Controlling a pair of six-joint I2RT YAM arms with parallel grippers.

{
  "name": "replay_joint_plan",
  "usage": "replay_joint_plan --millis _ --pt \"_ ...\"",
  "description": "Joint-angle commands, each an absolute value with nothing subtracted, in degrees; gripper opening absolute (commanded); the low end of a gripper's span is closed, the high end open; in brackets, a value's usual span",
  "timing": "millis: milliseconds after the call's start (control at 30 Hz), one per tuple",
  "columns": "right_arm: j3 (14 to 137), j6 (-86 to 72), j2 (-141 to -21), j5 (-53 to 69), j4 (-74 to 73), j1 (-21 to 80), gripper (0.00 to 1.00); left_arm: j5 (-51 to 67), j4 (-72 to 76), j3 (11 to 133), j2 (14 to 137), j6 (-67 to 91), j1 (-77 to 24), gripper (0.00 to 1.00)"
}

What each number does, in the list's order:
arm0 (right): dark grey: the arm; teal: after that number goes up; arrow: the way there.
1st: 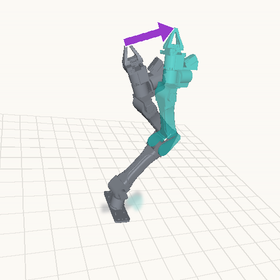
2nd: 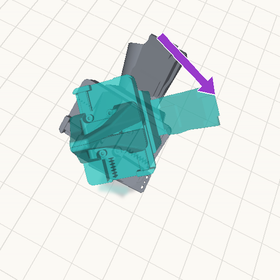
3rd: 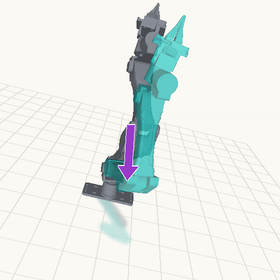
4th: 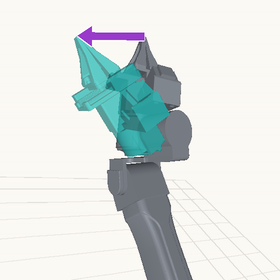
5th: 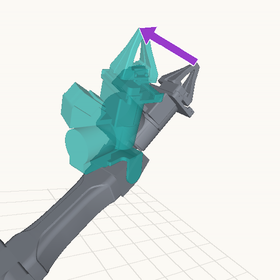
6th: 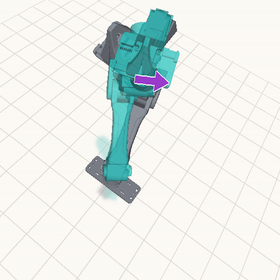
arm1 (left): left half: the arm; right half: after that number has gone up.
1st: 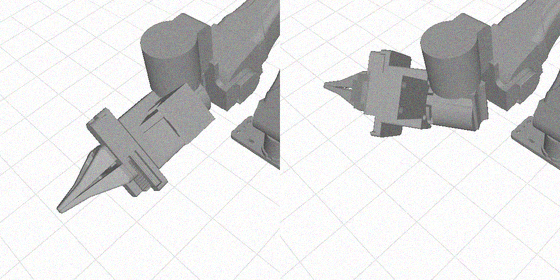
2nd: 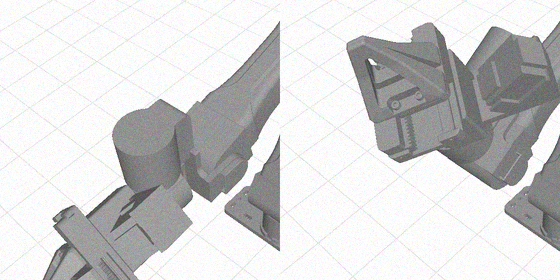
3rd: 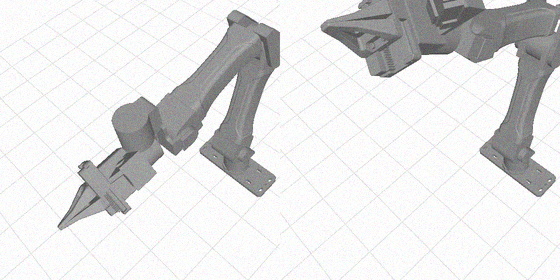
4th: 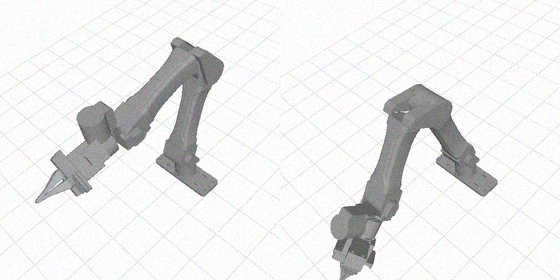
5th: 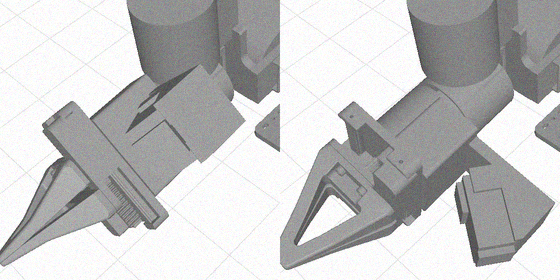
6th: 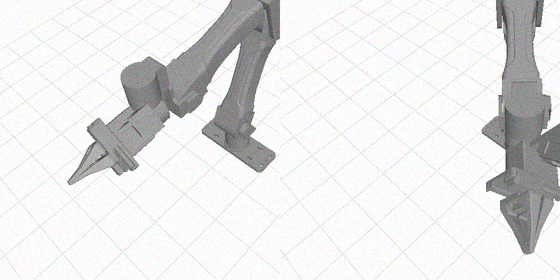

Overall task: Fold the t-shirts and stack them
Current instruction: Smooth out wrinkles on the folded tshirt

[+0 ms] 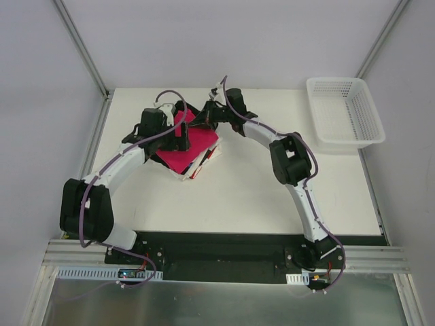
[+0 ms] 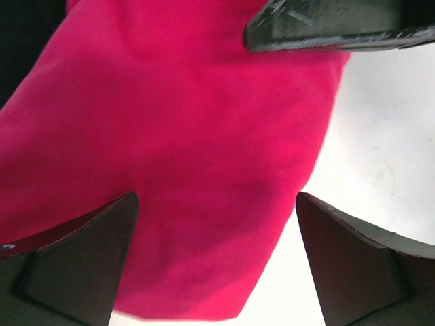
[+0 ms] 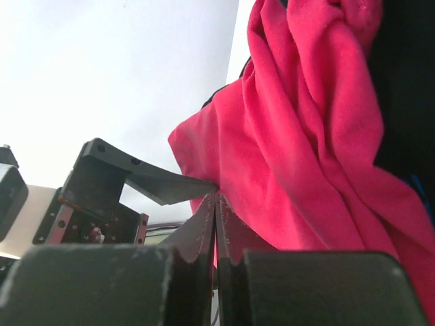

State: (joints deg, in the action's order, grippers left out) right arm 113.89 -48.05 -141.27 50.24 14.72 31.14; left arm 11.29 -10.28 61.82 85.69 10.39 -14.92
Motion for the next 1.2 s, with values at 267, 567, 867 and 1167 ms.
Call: replay_joint_plan --millis 267,567,867,1167 --pt "123.13 -52.99 -149.32 49.66 16.0 34.1 0.01 -3.08 2.28 44.57 73.21 23.55 -14.59 0.99" --pt "117.09 -61.96 -154.69 48.61 25.57 31.65 0.03 -3.95 7.38 38.68 73.74 27.06 -14.59 0.99" --pt "113.04 -61.61 -149.44 50.54 27.42 28.31 0.3 -2.82 9.93 39.37 76.73 27.51 -14.59 0.99" --pt "102.75 -55.99 -138.08 52.73 28.13 15.85 0.5 -1.59 10.89 38.85 75.85 27.33 -14.76 0.99"
